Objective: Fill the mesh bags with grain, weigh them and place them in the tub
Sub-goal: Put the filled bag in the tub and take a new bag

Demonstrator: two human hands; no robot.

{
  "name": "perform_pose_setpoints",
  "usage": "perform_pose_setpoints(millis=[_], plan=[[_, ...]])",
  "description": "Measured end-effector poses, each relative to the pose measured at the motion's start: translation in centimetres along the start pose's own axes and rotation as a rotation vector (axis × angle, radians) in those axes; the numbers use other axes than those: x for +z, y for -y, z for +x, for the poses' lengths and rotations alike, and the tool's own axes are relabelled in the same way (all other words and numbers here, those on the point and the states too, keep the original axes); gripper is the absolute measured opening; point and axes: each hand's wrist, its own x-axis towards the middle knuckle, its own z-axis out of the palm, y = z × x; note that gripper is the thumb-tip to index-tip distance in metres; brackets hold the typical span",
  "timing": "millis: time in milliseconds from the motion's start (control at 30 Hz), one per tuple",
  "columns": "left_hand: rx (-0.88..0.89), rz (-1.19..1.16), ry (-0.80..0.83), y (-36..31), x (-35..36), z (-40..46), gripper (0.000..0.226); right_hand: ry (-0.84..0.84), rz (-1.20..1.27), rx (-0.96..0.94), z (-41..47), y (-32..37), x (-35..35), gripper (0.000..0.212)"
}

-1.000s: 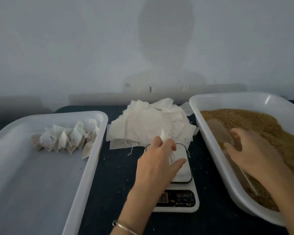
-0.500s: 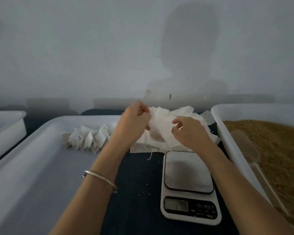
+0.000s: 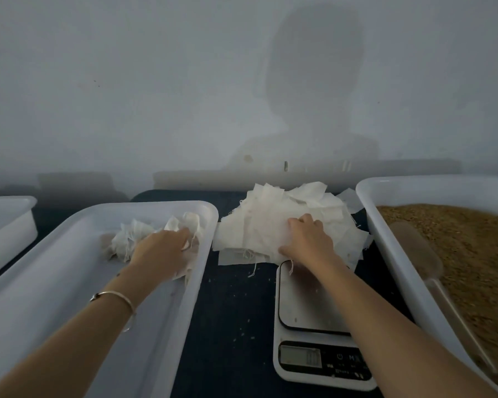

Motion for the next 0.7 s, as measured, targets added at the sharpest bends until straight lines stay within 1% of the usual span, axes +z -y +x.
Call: perform_pose_setpoints(millis=[67, 167, 233, 267, 300, 367, 400, 433, 467, 500, 567, 633, 667, 700], plan=[[0.045, -0.07, 0.024, -0.7, 1.1, 0.3, 0.02, -0.071, 0.007, 0.018, 0.1, -0.3, 0.2, 0.034], [0.016, -0.17, 0.092, -1.1, 1.4, 0.6, 0.02, -0.177, 0.086, 0.02, 0.2, -1.1, 0.1, 0.024], [-0.039, -0.373, 0.08, -0.9, 0.7, 0.7, 0.019, -0.234, 0.13, 0.017, 0.2, -1.6, 0.0, 0.022], [-0.064, -0.503, 0.043, -1.0, 0.0, 0.7, 0.02, -0.245, 0.143, 0.018, 0.2, -1.8, -0.1, 0.023], [-0.085, -0.625, -0.031, -1.3, -1.0, 0.8, 0.021, -0.255, 0.157, 0.018, 0.2, -1.9, -0.2, 0.023], [-0.108, -0.827, -0.264, -2.7, -3.5, 0.8, 0.019, -0.321, 0.235, 0.025, -0.1, -1.9, -0.7, 0.024], [-0.096, -0.904, -0.363, -3.8, -4.9, 0.8, 0.017, -0.382, 0.317, 0.027, -0.3, -1.8, -1.2, 0.023], [-0.065, -0.971, -0.413, -5.2, -6.4, 0.7, 0.015, -0.45, 0.426, 0.026, -0.6, -1.6, -1.9, 0.02], [-0.03, -1.042, -0.412, -6.7, -7.7, 0.7, 0.014, -0.511, 0.554, 0.021, -1.1, -1.3, -2.8, 0.017], [-0.005, -1.113, -0.37, -8.3, -8.9, 0.7, 0.013, -0.552, 0.691, 0.015, -1.6, -1.1, -3.7, 0.013], [-0.007, -1.238, -0.202, -11.6, -10.2, 0.6, 0.017, -0.565, 0.986, 0.02, -3.3, -0.9, -5.7, 0.01], [-0.059, -1.313, 0.012, -14.6, -10.9, 0.2, 0.04, -0.522, 1.257, 0.038, -5.7, -1.3, -7.4, 0.011], [-0.092, -1.377, 0.129, -15.9, -11.0, -0.3, 0.051, -0.502, 1.349, 0.04, -7.1, -1.8, -8.1, 0.013], [-0.121, -1.493, 0.254, -17.1, -10.9, -1.0, 0.054, -0.484, 1.41, 0.035, -8.6, -2.4, -8.7, 0.015]])
